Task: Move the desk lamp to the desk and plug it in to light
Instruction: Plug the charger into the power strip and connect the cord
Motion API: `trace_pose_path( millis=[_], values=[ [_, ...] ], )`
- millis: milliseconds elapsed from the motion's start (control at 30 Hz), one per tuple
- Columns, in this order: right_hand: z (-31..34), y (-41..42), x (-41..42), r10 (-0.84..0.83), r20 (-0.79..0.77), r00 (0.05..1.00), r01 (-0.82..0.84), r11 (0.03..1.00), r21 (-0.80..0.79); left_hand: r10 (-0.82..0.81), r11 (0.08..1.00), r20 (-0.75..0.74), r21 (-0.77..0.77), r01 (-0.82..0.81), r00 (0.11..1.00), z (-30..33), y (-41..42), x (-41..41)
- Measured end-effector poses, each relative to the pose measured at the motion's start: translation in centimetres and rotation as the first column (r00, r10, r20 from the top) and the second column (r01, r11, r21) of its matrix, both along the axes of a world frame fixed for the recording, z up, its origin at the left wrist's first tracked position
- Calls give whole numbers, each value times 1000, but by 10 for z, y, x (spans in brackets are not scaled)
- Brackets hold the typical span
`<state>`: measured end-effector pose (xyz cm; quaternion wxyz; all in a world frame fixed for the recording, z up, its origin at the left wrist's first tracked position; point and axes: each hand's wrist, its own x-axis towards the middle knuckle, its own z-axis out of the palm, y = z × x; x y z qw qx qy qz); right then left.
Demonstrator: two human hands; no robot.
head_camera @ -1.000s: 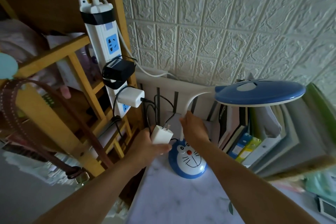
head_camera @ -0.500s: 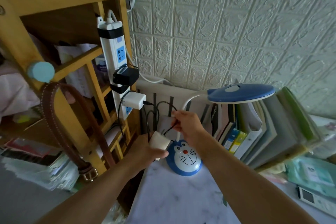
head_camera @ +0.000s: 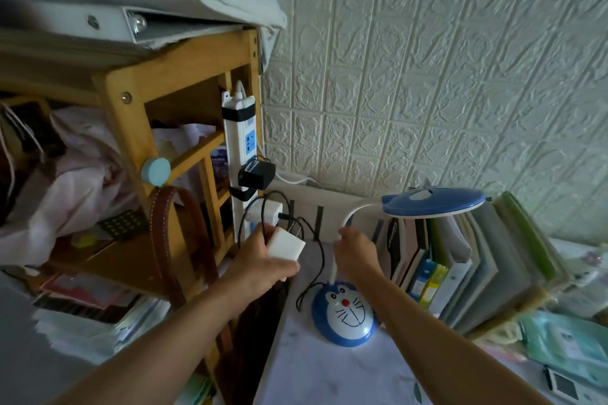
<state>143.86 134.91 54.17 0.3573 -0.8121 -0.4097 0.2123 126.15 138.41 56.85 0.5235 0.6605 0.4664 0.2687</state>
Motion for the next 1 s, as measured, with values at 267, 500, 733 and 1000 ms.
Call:
trace_pose_path(
  millis=[267,500,733,1000],
  values=[
    [79,22,-25,356,1,934,-354,928,116,-39,999,37,17,39,999,28,-9,-7],
    [70,14,-12,235,25,972,-236,971,41,87,996,238,-10,-87,967,54,-6,-20],
    [77,-5,-4,304,143,942,-278,944,-178,54,999,298,-14,-52,953,63,-7,-25],
    [133,11,-37,486,-455,746,-267,845,463,-96,995,240,47,87,966,75,-14,-12]
  ],
)
